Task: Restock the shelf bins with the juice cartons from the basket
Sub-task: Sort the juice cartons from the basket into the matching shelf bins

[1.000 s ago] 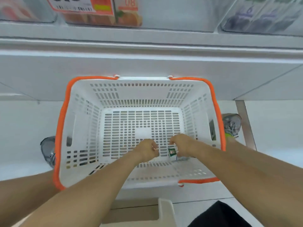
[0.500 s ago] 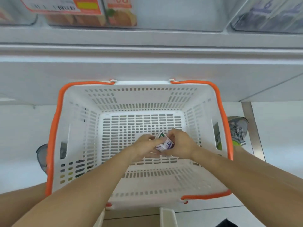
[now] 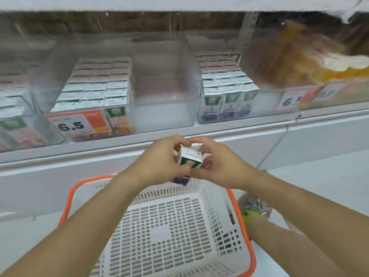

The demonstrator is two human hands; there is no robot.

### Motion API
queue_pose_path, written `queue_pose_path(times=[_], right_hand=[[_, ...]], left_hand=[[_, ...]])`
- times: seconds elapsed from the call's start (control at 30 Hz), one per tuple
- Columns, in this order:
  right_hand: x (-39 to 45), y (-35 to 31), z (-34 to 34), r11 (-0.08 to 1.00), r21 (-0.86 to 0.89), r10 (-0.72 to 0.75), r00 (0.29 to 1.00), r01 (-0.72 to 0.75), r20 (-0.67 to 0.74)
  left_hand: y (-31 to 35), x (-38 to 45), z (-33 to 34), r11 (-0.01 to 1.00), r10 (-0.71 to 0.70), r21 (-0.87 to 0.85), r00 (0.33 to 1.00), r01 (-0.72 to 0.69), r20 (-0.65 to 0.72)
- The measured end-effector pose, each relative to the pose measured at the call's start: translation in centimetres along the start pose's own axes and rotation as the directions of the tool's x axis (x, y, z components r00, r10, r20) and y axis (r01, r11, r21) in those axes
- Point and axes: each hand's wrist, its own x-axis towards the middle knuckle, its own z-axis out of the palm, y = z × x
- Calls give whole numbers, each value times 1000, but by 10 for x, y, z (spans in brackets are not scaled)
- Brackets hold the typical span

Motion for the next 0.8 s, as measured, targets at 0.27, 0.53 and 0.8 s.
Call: queue_pose_path(times=[0.27, 0.53, 0.8], right_hand=[[-19, -31, -117, 973, 69, -148, 830, 218, -537], [69, 7, -221, 981, -195, -139, 660, -12, -738], [190, 62, -252, 866, -384, 82, 847, -322, -525]], left_hand=[[90, 52, -26, 889, 454, 178, 766, -421, -454], [51, 118, -18, 910, 386, 324, 818, -261, -427], [41, 124, -8, 874, 473, 379, 708, -304, -524]])
